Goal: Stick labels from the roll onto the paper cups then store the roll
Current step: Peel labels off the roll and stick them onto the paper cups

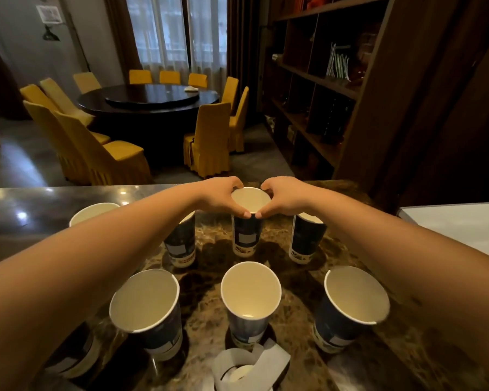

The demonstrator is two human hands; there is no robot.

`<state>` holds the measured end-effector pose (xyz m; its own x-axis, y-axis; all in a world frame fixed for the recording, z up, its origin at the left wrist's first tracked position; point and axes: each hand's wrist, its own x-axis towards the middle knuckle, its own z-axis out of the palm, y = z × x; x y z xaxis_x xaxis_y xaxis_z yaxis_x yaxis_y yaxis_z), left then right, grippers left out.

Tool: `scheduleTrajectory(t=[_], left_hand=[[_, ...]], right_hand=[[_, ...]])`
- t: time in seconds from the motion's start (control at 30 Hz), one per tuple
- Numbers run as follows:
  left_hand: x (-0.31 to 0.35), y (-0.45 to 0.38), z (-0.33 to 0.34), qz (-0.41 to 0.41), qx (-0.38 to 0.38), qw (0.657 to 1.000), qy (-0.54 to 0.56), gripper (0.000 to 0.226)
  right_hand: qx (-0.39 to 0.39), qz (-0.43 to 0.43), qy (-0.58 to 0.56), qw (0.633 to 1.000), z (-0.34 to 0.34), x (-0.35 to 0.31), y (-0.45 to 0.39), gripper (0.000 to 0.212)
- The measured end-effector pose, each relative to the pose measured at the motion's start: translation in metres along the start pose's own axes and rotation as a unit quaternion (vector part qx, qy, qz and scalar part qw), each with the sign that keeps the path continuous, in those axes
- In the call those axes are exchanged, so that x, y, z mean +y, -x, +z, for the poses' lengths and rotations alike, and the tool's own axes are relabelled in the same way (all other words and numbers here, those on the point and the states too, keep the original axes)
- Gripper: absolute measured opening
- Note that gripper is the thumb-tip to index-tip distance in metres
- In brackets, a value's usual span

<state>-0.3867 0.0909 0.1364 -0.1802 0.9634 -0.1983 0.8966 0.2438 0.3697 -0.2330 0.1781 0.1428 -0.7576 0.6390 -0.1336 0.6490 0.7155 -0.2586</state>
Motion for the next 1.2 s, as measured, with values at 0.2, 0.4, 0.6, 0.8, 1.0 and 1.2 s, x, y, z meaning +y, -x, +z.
scheduleTrajectory(t=[0.2,0.4,0.6,0.8,1.0,1.2], left_hand=[[-0.004,-0.014,0.007,-0.004,-0.019,0.998,-0.064,0.075],[-0.007,-0.016,0.002,-0.019,-0.045,0.994,-0.096,0.075],[-0.006,-0.011,0.004,-0.03,-0.051,0.993,-0.106,0.077],[-0.003,-0.005,0.002,-0.031,-0.033,0.992,-0.116,0.09],[0.018,0.034,-0.014,0.0,0.027,0.993,-0.115,0.087],[0.048,0.176,-0.027,0.165,0.172,0.971,0.012,0.07]], right_hand=[[-0.024,-0.003,0.055,0.998,0.015,0.003,-0.017,0.062],[-0.033,-0.001,0.055,0.998,0.017,0.001,-0.021,0.063],[-0.036,0.011,0.043,0.998,0.022,-0.008,-0.013,0.065],[-0.036,0.029,0.076,0.996,0.021,-0.013,-0.006,0.065],[0.027,-0.022,0.103,0.994,0.005,-0.028,0.026,0.072],[0.116,-0.129,-0.017,0.985,-0.021,-0.047,0.133,0.072]])
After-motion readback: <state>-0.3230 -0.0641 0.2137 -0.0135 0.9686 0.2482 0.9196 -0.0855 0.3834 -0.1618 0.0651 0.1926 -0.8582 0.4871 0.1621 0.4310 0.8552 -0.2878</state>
